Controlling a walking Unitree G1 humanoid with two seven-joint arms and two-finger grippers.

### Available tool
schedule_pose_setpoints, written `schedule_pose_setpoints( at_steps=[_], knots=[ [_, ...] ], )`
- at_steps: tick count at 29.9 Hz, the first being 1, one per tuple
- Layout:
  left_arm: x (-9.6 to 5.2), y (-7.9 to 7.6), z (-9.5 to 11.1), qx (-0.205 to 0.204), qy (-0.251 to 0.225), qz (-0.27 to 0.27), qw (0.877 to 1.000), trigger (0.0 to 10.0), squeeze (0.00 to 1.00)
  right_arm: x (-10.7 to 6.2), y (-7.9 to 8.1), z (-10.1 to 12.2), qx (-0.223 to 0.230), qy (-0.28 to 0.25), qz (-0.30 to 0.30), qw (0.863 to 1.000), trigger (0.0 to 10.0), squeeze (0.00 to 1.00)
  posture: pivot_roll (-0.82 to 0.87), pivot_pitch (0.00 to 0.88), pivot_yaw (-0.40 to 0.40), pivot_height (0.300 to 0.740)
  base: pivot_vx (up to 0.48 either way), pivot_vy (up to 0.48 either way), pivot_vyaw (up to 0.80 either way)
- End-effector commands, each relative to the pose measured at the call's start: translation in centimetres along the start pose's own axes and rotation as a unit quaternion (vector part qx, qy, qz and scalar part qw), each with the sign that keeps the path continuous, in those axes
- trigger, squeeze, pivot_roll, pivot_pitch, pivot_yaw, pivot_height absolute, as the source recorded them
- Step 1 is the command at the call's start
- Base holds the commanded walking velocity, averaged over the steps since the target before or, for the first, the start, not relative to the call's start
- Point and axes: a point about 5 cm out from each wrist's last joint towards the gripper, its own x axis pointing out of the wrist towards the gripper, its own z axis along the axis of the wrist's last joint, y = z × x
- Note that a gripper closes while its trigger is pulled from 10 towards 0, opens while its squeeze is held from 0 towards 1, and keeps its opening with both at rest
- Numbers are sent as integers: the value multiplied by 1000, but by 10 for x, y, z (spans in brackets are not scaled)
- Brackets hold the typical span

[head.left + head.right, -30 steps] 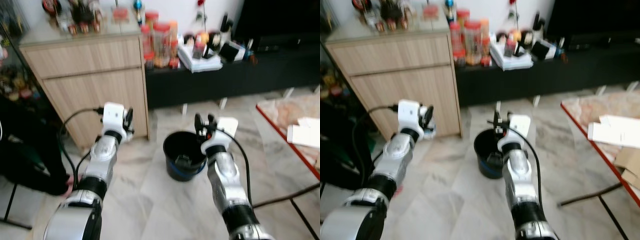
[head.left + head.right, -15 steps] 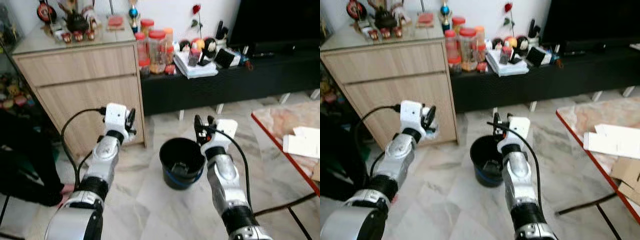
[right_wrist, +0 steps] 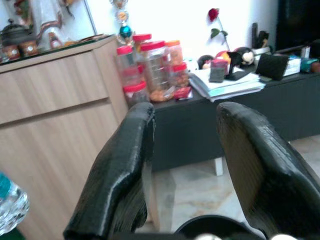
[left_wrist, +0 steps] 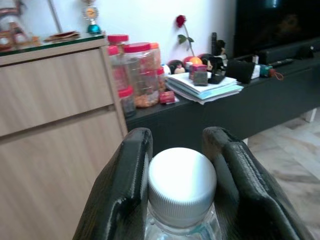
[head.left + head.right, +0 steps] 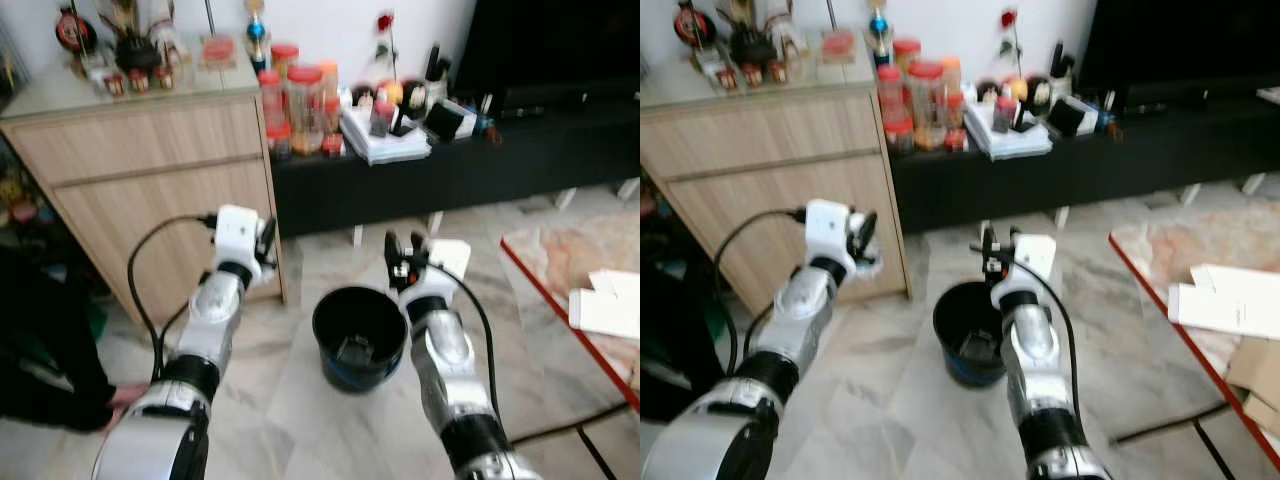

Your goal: Picking trash to rubbish bin

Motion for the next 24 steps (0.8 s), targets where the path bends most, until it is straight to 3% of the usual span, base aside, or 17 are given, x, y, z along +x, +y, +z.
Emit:
schedule_pose_setpoints(
  at_steps=[1, 24],
  knots=[
    [5, -8, 8, -3, -17, -14, 1000, 10000, 0, -1, -5, 0, 0, 0, -8, 1000, 10000, 0, 142, 0, 31, 740, 364, 0, 0],
    [2, -10, 1, -2, -3, -22, 1000, 10000, 0, -3, -3, -8, -4, 14, 4, 1000, 10000, 0, 148, 0, 28, 740, 365, 0, 0]
  ],
)
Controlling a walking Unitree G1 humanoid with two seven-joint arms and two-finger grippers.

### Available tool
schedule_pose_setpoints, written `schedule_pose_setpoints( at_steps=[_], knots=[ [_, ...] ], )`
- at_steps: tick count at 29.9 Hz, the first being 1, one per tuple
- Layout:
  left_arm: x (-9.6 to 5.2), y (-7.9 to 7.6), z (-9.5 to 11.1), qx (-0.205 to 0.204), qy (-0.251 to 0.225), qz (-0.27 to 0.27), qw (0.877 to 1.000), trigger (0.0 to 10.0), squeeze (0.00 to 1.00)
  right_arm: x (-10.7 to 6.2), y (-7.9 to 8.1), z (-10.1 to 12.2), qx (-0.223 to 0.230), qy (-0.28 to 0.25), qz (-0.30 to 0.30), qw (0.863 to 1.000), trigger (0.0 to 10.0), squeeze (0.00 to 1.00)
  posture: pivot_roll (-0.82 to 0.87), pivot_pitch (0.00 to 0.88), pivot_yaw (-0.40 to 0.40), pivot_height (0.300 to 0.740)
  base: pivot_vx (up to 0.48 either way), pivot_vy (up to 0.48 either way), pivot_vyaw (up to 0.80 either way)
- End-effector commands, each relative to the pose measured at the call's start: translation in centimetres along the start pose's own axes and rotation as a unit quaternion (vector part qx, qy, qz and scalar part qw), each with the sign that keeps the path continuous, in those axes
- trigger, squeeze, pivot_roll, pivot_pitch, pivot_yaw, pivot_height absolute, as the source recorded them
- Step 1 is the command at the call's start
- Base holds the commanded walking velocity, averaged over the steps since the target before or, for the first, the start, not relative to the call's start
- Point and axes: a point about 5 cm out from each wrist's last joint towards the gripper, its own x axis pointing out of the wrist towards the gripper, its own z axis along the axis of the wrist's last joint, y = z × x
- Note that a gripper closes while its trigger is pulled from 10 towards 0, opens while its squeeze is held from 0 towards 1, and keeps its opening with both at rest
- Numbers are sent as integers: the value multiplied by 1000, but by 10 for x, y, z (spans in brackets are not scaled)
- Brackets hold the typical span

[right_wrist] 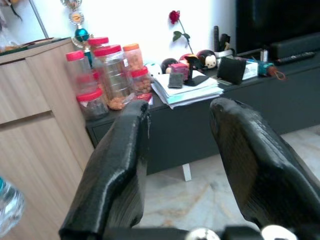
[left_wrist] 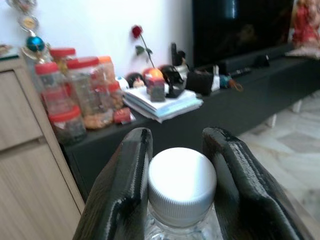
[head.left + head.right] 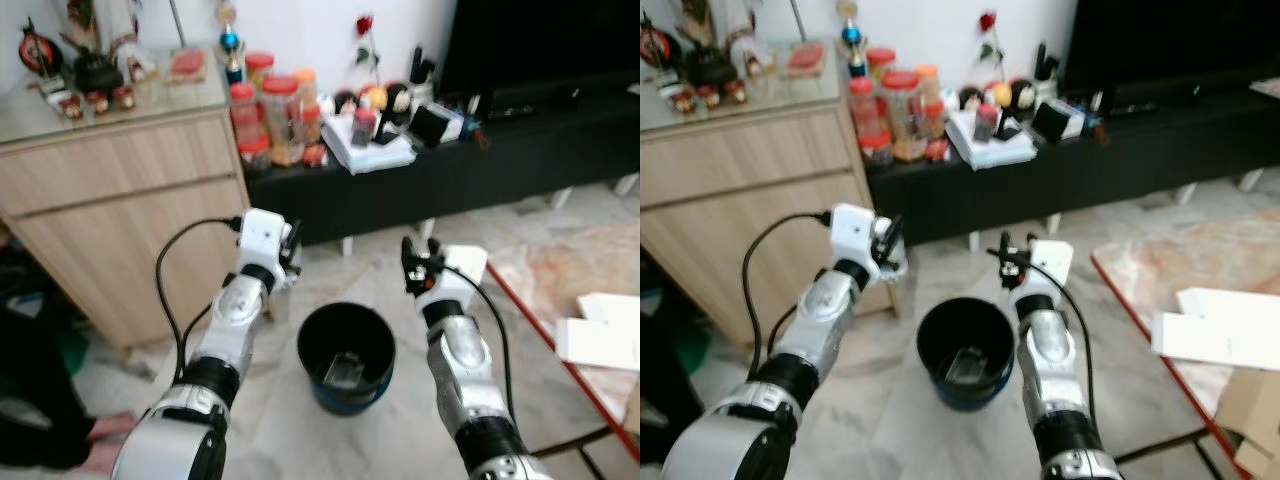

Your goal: Picking trash to rubbish bin

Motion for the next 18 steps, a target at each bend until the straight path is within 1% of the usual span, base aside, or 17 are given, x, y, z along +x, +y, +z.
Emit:
schedule_pose_setpoints(
  at_steps=[1, 6, 8, 11, 12, 13, 14, 15, 18],
  knots=[
    [-3, 15, -3, 9, 6, 18, 1000, 10000, 0, 2, 11, -2, 4, 3, 16, 1000, 10000, 0, 148, 0, 28, 740, 364, 0, 0],
    [-17, 22, -28, 20, 63, 20, 998, 10000, 0, -11, -4, -28, -12, 69, 4, 998, 10000, 0, 145, 0, 27, 740, 361, 0, 0],
    [-19, 23, -31, 21, 70, 21, 997, 10000, 0, -13, -5, -32, -18, 79, 8, 997, 10000, 0, 145, 0, 27, 740, 358, 0, 0],
    [-27, 26, -42, 23, 95, 30, 995, 10000, 0, -23, -7, -50, -41, 121, 16, 992, 10000, 0, 149, 0, 23, 740, 355, 0, 0],
    [-30, 27, -46, 24, 106, 33, 994, 10000, 0, -28, -10, -57, -48, 140, 13, 989, 10000, 0, 149, 0, 22, 740, 356, 0, 0],
    [-34, 29, -53, 26, 123, 36, 991, 10000, 0, -35, -15, -68, -65, 177, 10, 982, 10000, 0, 146, 0, 23, 740, 356, 0, 0],
    [-34, 29, -53, 26, 123, 36, 991, 10000, 0, -35, -15, -68, -65, 177, 10, 982, 10000, 0, 146, 0, 23, 740, 356, 0, 0],
    [-37, 30, -57, 26, 133, 38, 990, 10000, 0, -40, -18, -76, -77, 204, 11, 976, 10000, 0, 144, 0, 23, 740, 352, 0, 0],
    [-40, 31, -62, 27, 145, 42, 988, 10000, 0, -46, -20, -86, -92, 246, 13, 965, 10000, 0, 142, 0, 24, 740, 352, 0, 0]
  ],
)
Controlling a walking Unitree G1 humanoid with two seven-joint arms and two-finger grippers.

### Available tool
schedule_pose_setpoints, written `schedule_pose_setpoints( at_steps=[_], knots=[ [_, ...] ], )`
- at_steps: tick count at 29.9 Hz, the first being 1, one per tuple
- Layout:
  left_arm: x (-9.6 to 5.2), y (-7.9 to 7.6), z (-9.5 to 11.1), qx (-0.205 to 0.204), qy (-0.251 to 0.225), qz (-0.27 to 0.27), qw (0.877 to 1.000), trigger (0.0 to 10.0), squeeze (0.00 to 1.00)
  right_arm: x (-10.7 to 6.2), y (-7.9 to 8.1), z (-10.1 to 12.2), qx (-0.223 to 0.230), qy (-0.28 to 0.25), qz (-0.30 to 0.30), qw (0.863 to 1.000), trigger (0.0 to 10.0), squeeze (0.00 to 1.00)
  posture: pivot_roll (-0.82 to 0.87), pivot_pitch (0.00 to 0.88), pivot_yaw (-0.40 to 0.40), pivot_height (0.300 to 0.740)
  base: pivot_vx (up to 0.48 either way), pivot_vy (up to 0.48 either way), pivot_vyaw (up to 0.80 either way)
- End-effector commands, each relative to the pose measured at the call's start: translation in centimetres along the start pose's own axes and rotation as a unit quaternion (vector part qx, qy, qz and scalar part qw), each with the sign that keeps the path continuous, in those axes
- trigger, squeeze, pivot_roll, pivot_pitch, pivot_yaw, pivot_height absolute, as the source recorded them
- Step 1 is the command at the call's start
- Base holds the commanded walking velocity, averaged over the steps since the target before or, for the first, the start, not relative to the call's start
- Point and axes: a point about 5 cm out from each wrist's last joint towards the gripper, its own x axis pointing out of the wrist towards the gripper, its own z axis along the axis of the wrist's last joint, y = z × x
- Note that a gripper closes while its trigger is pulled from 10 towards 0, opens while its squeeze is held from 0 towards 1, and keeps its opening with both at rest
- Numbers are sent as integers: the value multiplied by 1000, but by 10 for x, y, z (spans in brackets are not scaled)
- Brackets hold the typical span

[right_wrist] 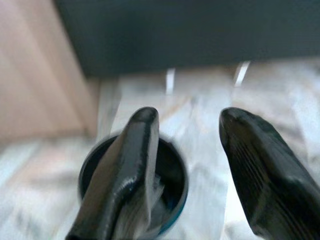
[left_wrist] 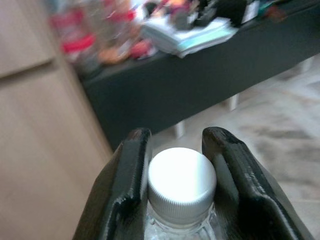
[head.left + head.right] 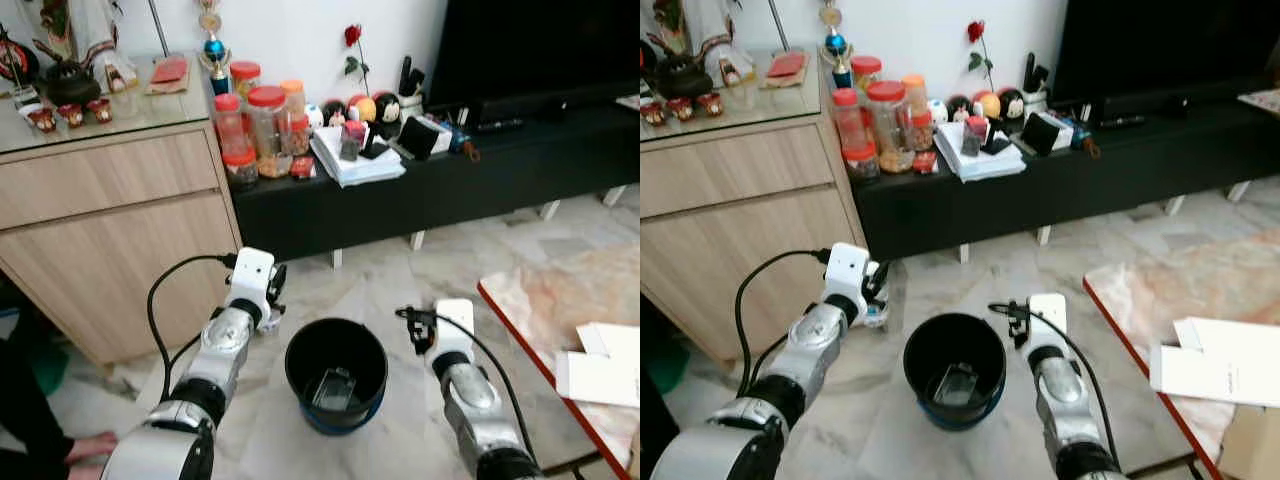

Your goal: Picking trash to rubbish bin

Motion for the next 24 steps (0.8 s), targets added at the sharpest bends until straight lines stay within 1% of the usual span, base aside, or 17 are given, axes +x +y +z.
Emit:
schedule_pose_setpoints(
  at_steps=[1, 3, 4, 5, 8, 10, 12, 14, 15, 19, 21, 22, 24],
  knots=[
    [-1, 7, -3, 1, 10, 13, 1000, 10000, 0, 3, 8, 0, -13, 13, 15, 1000, 10000, 0, 142, 0, 24, 740, 352, 0, 0],
    [-6, 10, -13, 2, 35, 19, 999, 10000, 0, 0, 8, -8, -20, 31, 19, 999, 10000, 0, 144, 0, 18, 740, 351, 0, 0],
    [-6, 10, -13, 2, 35, 19, 999, 10000, 0, 0, 8, -8, -20, 31, 19, 999, 10000, 0, 144, 0, 18, 740, 349, 0, 0],
    [-9, 11, -21, 2, 53, 24, 998, 10000, 0, -1, 9, -15, -30, 48, 25, 998, 10000, 0, 149, 0, 17, 740, 349, 0, 0],
    [-13, 13, -29, 3, 73, 30, 997, 10000, 0, -3, 11, -21, -33, 61, 31, 997, 10000, 0, 149, 0, 17, 740, 349, 0, 0],
    [-14, 14, -31, 4, 78, 32, 996, 10000, 0, -3, 10, -22, -33, 63, 30, 997, 10000, 0, 149, 0, 17, 740, 349, 0, 0],
    [-18, 17, -39, 9, 99, 37, 994, 10000, 0, -4, 8, -26, -37, 72, 27, 996, 10000, 0, 151, 0, 15, 740, 345, 0, 0],
    [-21, 18, -45, 17, 112, 39, 993, 10000, 0, -5, 6, -27, -33, 69, 25, 997, 10000, 0, 148, 0, 15, 740, 341, 0, 0],
    [-25, 20, -50, 19, 126, 42, 991, 10000, 0, -6, 4, -28, -26, 64, 20, 997, 10000, 0, 147, 0, 15, 740, 334, 0, 0],
    [-30, 24, -57, 20, 145, 51, 988, 10000, 0, -10, -3, -32, -15, 64, 2, 998, 10000, 0, 148, 2, 14, 740, 332, 0, 0],
    [-33, 25, -62, 29, 156, 51, 986, 10000, 0, -12, -9, -36, -2, 68, -11, 998, 10000, 0, 151, 4, 12, 740, 328, 0, 0],
    [-39, 26, -70, 45, 175, 46, 983, 10000, 0, -14, -11, -41, 6, 80, -19, 997, 10000, 0, 152, 3, 11, 740, 319, 0, 0],
    [-43, 26, -75, 47, 186, 47, 980, 10000, 0, -16, -11, -44, 3, 88, -19, 996, 10000, 0, 150, 7, 11, 740, 315, 0, 0]
  ],
)
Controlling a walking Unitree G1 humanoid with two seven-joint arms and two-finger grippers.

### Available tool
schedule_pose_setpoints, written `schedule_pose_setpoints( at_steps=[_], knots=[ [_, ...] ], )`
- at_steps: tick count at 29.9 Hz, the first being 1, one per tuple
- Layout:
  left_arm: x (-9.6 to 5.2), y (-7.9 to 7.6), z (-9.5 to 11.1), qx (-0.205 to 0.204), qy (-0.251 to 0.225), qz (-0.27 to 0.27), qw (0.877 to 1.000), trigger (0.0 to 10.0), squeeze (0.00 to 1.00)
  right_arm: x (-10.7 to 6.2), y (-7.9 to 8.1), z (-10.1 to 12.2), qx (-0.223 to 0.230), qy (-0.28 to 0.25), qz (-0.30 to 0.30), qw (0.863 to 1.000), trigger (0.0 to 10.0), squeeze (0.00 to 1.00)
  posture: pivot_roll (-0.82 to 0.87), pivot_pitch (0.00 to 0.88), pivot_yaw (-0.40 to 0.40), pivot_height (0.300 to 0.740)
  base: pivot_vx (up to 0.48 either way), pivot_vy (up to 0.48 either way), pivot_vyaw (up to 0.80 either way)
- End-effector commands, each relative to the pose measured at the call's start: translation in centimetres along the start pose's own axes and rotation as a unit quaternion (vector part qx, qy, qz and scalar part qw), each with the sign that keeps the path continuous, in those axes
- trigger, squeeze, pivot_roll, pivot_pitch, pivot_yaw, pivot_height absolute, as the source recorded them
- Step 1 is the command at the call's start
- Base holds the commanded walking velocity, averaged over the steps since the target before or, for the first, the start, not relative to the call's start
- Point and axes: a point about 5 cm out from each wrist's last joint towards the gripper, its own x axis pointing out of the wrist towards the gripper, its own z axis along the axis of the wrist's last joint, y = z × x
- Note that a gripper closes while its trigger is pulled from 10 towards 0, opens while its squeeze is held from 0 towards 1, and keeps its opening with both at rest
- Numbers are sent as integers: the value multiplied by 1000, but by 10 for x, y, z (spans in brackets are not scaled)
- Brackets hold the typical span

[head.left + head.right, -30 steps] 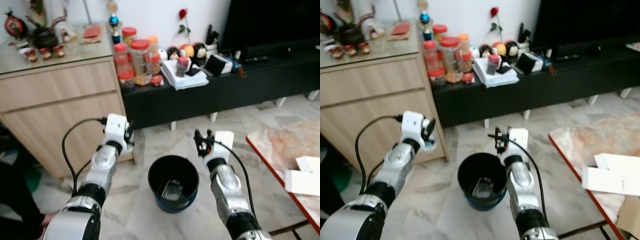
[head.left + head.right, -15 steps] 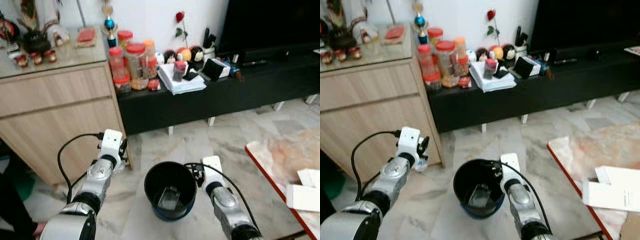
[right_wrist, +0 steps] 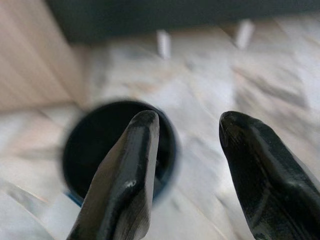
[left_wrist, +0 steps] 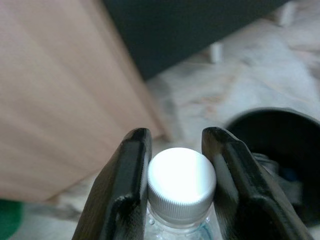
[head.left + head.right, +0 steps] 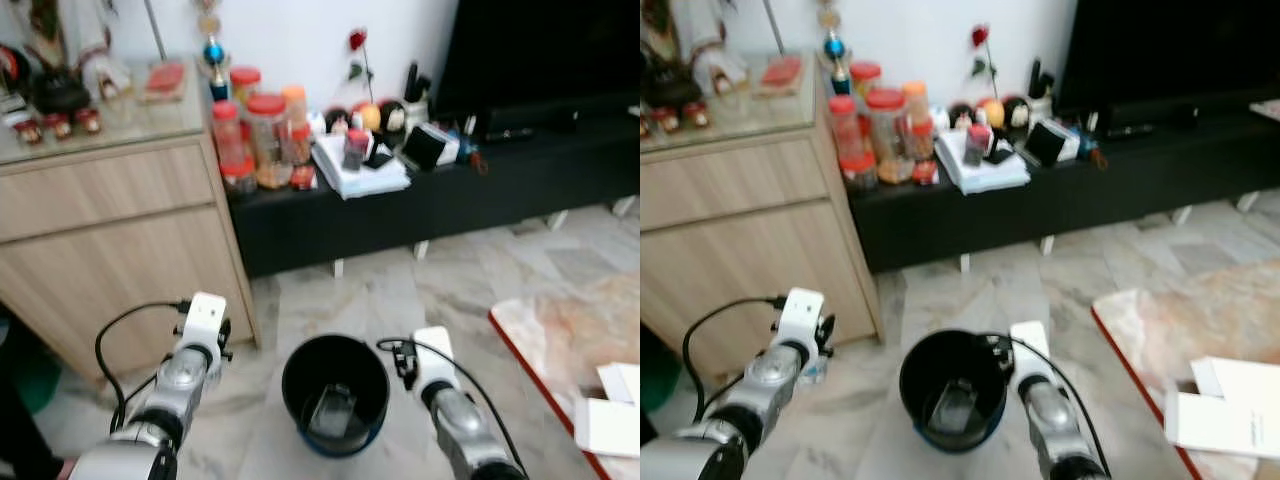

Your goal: Picking trash to rubbish bin

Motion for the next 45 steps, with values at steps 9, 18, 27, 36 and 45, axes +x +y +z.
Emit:
schedule_pose_setpoints(
  at_steps=[9, 18, 27, 36, 45],
  knots=[
    [-6, 3, -18, 12, 30, 4, 999, 10000, 0, 2, 11, 3, 0, -10, 28, 1000, 10000, 0, 151, 11, 12, 740, 313, 0, 0],
    [-6, 0, -16, 15, 28, -2, 1000, 10000, 0, 3, 25, 7, -20, -22, 82, 996, 10000, 0, 152, 11, 14, 740, 312, 0, 0],
    [-5, -1, -15, 15, 24, -1, 1000, 10000, 0, 3, 31, 13, -41, -40, 108, 993, 10000, 0, 150, 11, 13, 740, 311, 0, 0],
    [-5, -2, -14, 14, 23, -3, 1000, 10000, 0, 2, 34, 16, -44, -55, 114, 991, 10000, 0, 151, 13, 12, 740, 311, 0, 211],
    [-5, -3, -14, 13, 22, -3, 1000, 10000, 0, 2, 35, 16, -47, -57, 121, 990, 10000, 0, 150, 14, 10, 740, 311, 0, 0]
  ],
)
